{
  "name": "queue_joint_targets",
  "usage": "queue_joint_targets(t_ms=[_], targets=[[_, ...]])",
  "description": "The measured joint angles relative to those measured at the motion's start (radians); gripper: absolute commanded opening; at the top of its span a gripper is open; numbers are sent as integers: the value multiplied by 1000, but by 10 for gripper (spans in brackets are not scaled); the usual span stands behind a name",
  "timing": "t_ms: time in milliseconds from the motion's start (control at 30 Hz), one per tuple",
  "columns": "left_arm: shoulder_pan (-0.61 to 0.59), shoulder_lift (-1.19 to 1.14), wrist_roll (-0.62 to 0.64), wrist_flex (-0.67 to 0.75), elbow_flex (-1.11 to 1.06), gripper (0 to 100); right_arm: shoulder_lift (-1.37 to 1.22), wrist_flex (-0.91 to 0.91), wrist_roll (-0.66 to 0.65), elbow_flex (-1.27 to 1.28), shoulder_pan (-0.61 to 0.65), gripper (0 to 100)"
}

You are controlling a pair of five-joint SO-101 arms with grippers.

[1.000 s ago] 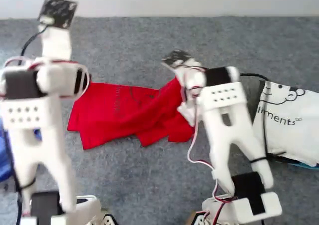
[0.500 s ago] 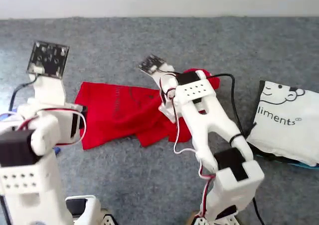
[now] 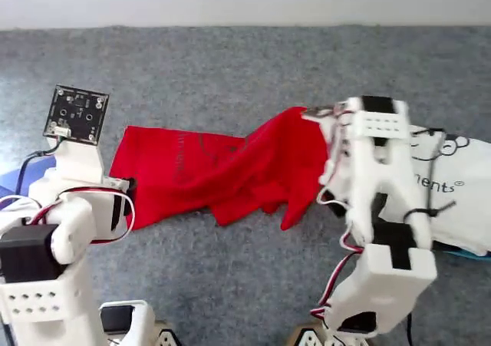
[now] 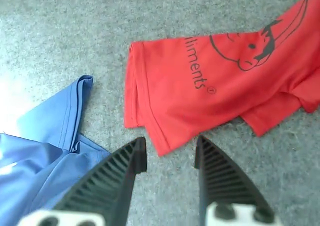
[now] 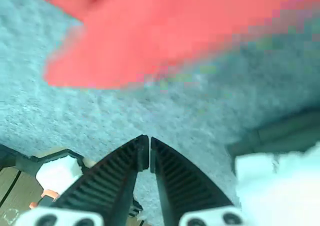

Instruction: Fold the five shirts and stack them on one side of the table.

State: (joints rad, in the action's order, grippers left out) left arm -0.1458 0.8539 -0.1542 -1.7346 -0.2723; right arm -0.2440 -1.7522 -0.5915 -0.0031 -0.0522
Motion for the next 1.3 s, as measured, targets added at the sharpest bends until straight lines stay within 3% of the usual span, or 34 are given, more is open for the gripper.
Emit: queue_joint_targets(t_ms=[167, 400, 500, 667, 900, 1133, 1300], targets=[[2, 0, 0, 0, 0, 166, 48, -2, -12, 5, 3, 9], [2, 0, 0, 0, 0, 166, 153, 15, -12, 11, 229, 9], [-2, 0, 0, 15, 0, 166, 153, 107, -14, 25, 307, 9], [0, 0, 0, 55, 0, 166, 91, 267, -2, 29, 330, 9], [-2, 0, 0, 72, 0, 166, -196, 316, 15, 29, 181, 9], [-2, 0, 0, 80, 0, 166, -245, 167, -101, -21, -78, 9], [0, 0, 0, 118, 0, 166, -236, 55, -115, -123, -92, 9]])
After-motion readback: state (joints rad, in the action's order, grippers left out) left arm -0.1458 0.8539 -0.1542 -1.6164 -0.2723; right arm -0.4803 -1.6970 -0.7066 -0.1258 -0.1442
